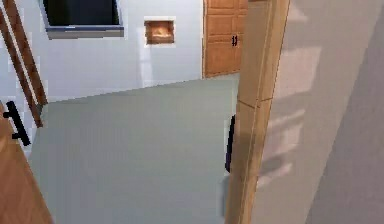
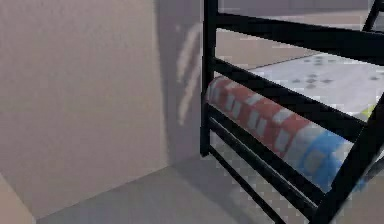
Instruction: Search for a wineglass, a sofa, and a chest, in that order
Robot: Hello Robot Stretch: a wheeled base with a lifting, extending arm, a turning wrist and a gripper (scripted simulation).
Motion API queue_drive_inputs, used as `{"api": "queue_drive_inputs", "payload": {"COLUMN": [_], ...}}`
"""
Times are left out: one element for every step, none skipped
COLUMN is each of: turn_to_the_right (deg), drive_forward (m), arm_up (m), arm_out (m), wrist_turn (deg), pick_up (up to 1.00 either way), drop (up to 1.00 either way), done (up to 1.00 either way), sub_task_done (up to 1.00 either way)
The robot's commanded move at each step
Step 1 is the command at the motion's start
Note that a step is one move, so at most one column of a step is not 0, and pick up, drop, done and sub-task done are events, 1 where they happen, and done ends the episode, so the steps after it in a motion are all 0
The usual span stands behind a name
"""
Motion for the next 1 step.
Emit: {"api": "queue_drive_inputs", "payload": {"turn_to_the_right": [-30.0], "drive_forward": [0.00], "arm_up": [0.00], "arm_out": [0.00], "wrist_turn": [0.0], "pick_up": [0.00], "drop": [0.00], "done": [0.00], "sub_task_done": [0.00]}}
